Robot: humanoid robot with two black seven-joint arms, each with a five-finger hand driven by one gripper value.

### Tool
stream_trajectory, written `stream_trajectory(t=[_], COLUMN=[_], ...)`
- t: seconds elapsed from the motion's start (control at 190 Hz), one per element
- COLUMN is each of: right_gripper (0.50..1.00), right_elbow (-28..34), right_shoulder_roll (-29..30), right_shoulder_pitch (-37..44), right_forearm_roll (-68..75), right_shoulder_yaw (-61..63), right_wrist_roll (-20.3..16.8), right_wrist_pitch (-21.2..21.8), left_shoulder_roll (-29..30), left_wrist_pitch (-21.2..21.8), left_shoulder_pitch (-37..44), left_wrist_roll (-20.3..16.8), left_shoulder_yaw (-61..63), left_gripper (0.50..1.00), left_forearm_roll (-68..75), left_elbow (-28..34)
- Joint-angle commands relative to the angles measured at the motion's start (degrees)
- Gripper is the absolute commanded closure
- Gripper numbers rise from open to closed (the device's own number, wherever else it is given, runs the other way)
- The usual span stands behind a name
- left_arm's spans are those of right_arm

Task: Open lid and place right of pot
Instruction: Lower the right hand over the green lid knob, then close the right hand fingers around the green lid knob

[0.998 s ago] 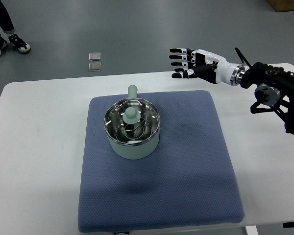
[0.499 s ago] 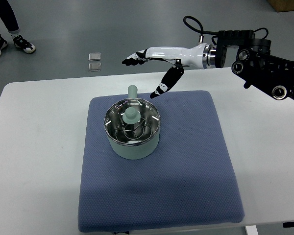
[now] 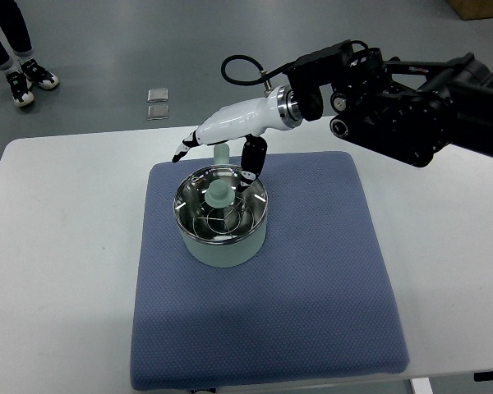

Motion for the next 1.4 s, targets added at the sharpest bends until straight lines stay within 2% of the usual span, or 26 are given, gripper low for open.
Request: stream_trajectory(t=[0.0, 0.478, 0.494, 0.578, 0.583, 0.604, 0.694, 0.788, 0.899, 1.314, 1.393], right_gripper=[0.574, 0.611, 0.63, 0.634, 0.654, 0.672, 0.701, 0.705, 0.734, 0.754, 0.771], right_elbow=[-0.3, -1.4, -1.4, -1.4, -1.4, -1.4, -1.3, -1.3, -1.3, -1.3, -1.3], right_shoulder_roll=[1.6, 1.4, 1.3, 1.2, 1.2, 1.1, 1.0, 1.0, 1.0, 0.9, 0.9], right_shoulder_pitch=[0.3, 0.1, 0.1, 0.1, 0.2, 0.2, 0.2, 0.2, 0.2, -0.5, -0.5], right_forearm_roll=[-1.0, -2.8, -2.8, -2.8, -2.8, -2.9, -2.9, -3.1, -3.2, -3.3, -3.2], right_shoulder_yaw=[-1.2, -3.2, -3.3, -3.3, -3.3, -3.3, -3.3, -3.3, -3.3, -3.3, -3.2], right_wrist_roll=[0.0, 0.0, 0.0, -0.1, 0.0, 0.0, 0.0, 0.0, 0.0, 0.1, 0.1], right_wrist_pitch=[-0.6, -1.9, -1.9, -1.9, -1.9, -1.9, -1.8, -1.8, -1.8, -1.8, -1.8], left_shoulder_roll=[0.0, 0.0, 0.0, 0.0, 0.0, 0.0, 0.0, 0.0, 0.0, 0.0, 0.0], left_wrist_pitch=[0.0, 0.0, 0.0, 0.0, 0.0, 0.0, 0.0, 0.0, 0.0, 0.0, 0.0], left_shoulder_pitch=[0.0, 0.0, 0.0, 0.0, 0.0, 0.0, 0.0, 0.0, 0.0, 0.0, 0.0], left_wrist_roll=[0.0, 0.0, 0.0, 0.0, 0.0, 0.0, 0.0, 0.0, 0.0, 0.0, 0.0], left_shoulder_yaw=[0.0, 0.0, 0.0, 0.0, 0.0, 0.0, 0.0, 0.0, 0.0, 0.0, 0.0], left_gripper=[0.5, 0.5, 0.5, 0.5, 0.5, 0.5, 0.5, 0.5, 0.5, 0.5, 0.5], left_forearm_roll=[0.0, 0.0, 0.0, 0.0, 0.0, 0.0, 0.0, 0.0, 0.0, 0.0, 0.0], left_elbow=[-0.1, -0.1, -0.1, -0.1, -0.1, -0.1, -0.1, -0.1, -0.1, -0.2, -0.2])
